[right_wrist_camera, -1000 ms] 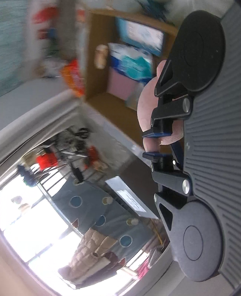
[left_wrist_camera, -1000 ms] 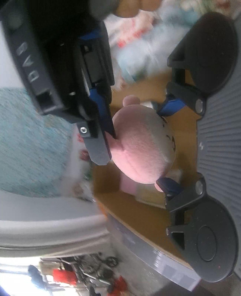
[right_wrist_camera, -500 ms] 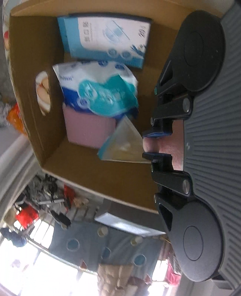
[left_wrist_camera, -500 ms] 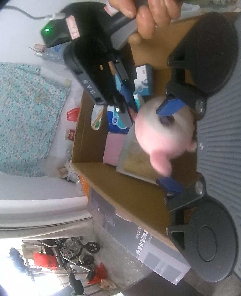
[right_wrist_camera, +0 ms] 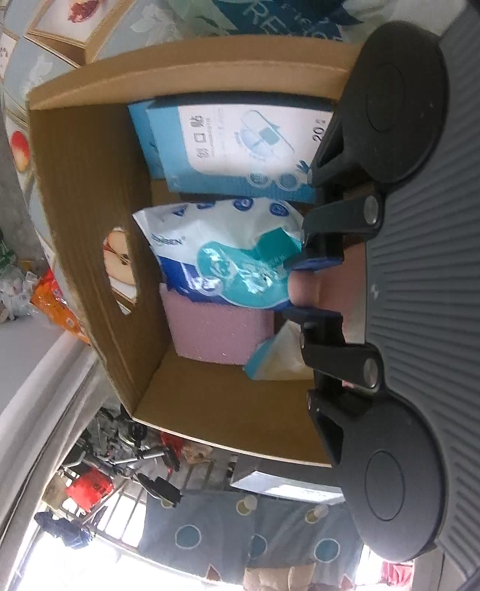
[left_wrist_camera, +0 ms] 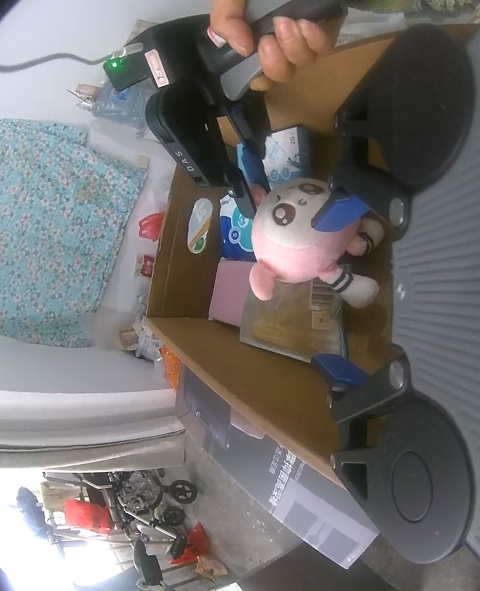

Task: Organize soft objects
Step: 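Lower the plush toy onto the items in the box and open the right tool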

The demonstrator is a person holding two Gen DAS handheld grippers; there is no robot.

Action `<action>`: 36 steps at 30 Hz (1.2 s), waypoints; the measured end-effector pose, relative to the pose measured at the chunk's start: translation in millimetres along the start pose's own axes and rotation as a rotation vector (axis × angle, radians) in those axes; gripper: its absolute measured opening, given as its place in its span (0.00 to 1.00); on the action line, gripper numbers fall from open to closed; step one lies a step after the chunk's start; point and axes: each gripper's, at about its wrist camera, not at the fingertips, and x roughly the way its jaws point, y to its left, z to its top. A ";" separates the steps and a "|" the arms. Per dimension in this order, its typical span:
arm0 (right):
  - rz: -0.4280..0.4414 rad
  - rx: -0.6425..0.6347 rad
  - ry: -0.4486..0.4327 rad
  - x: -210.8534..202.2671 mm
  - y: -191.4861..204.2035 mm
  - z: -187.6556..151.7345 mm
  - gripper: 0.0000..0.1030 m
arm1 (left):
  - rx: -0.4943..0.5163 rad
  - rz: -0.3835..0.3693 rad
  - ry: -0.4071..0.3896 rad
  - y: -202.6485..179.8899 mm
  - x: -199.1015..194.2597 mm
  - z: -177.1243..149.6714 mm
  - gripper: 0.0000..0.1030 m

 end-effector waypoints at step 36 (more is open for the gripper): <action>-0.026 -0.307 0.130 6.8 34.1 -37.7 0.79 | -0.013 0.024 -0.103 22.3 -48.2 -5.1 0.75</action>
